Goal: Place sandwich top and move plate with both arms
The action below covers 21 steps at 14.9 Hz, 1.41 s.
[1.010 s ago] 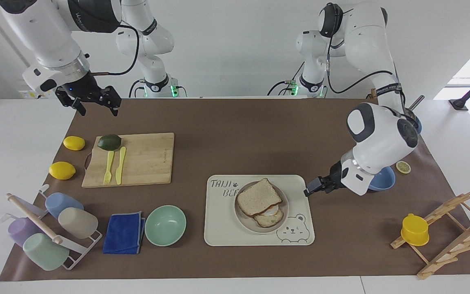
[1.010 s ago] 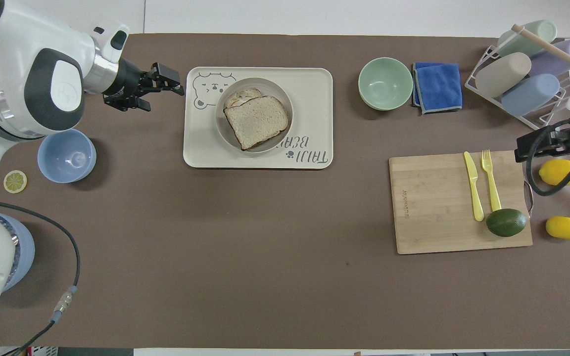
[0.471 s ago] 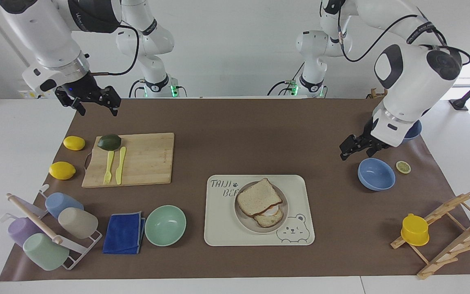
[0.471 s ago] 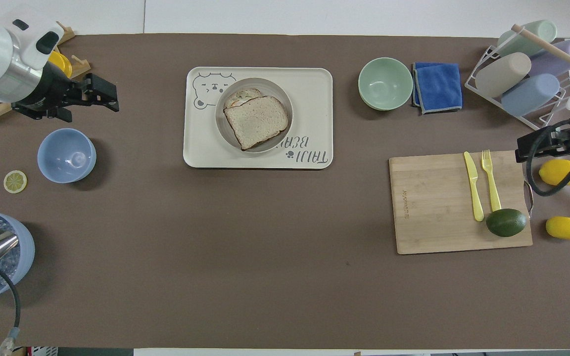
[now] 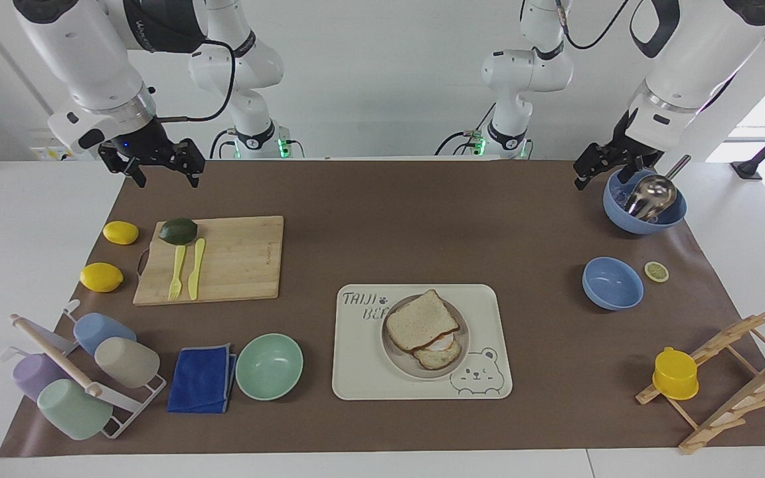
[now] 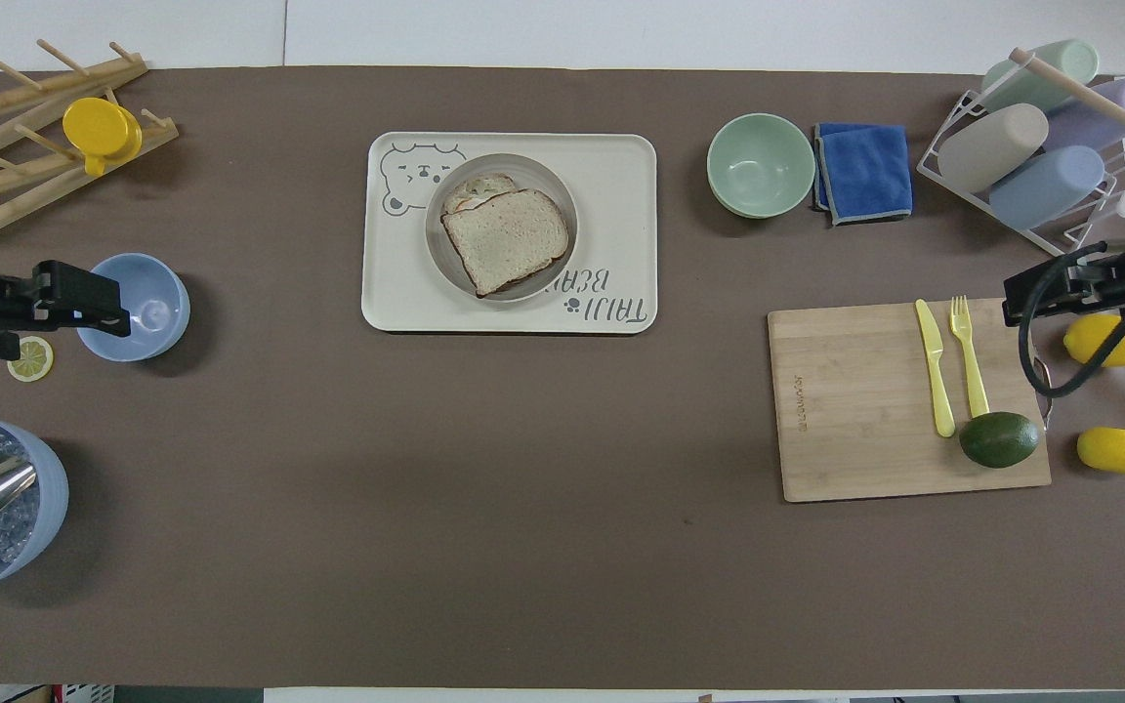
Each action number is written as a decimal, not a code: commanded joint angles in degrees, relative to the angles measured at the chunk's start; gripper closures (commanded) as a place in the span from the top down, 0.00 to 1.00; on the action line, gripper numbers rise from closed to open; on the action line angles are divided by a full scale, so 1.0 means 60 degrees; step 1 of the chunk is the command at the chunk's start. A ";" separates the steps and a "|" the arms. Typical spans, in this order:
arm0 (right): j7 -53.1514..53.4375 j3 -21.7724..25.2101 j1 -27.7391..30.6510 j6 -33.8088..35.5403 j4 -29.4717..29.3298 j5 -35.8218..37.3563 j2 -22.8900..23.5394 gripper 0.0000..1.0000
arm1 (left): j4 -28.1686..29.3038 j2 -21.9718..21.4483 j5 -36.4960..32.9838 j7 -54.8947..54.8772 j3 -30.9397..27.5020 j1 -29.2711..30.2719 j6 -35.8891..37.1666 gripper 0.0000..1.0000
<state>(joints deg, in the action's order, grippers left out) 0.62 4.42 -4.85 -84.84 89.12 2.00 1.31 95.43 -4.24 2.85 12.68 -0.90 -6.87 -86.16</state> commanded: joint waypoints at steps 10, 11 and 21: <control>-0.0265 0.0069 0.0178 0.0341 0.0058 0.0107 -0.0263 1.00 | -0.0567 0.0500 -0.0168 -0.0253 0.0706 0.0486 0.0400 1.00; -0.0294 0.0084 0.0237 0.0297 0.0058 0.0092 -0.0263 1.00 | -0.0466 0.0457 -0.0168 -0.0253 0.0735 0.0486 0.0401 1.00; -0.0338 0.0070 0.0252 0.0268 0.0058 0.0048 -0.0263 1.00 | -0.0260 0.0135 -0.0109 -0.0400 0.0765 0.0603 0.0415 1.00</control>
<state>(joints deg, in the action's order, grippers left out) 0.60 5.14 -3.96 -83.37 89.10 2.01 0.44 94.16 -3.02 2.83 11.42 3.67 -3.46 -84.86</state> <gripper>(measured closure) 0.000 0.000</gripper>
